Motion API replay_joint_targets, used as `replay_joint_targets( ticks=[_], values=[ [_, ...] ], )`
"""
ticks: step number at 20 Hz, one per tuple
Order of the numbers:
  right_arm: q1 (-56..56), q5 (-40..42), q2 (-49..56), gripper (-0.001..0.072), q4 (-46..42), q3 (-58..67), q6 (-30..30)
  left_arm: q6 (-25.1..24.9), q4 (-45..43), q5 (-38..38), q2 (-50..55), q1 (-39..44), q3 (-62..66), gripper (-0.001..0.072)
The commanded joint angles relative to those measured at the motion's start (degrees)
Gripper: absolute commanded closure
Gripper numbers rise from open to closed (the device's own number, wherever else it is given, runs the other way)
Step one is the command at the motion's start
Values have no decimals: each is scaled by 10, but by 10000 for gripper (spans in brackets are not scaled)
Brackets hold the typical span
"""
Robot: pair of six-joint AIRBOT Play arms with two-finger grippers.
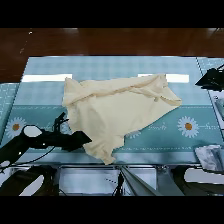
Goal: Fold the shirts.
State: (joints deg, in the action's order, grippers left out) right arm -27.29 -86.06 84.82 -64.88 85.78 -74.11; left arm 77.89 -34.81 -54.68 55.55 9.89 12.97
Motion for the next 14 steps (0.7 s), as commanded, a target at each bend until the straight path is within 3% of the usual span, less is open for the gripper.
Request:
replay_joint_targets(
  ticks=[1, 5, 7, 14],
  values=[
    [0, -12, 0, 280, -1, 0, -5, -87, 104, 51, 83, 45, -2, 665],
    [-19, -26, 0, 268, -73, -20, -7, -104, 109, 36, 98, 45, -2, 683],
    [-49, -13, 0, 153, -49, -60, 0, -107, 109, 21, 91, 45, -2, 683],
    [-64, 142, 0, 128, 37, -202, 57, -101, 111, 4, 83, 45, -2, 683]
  ],
)
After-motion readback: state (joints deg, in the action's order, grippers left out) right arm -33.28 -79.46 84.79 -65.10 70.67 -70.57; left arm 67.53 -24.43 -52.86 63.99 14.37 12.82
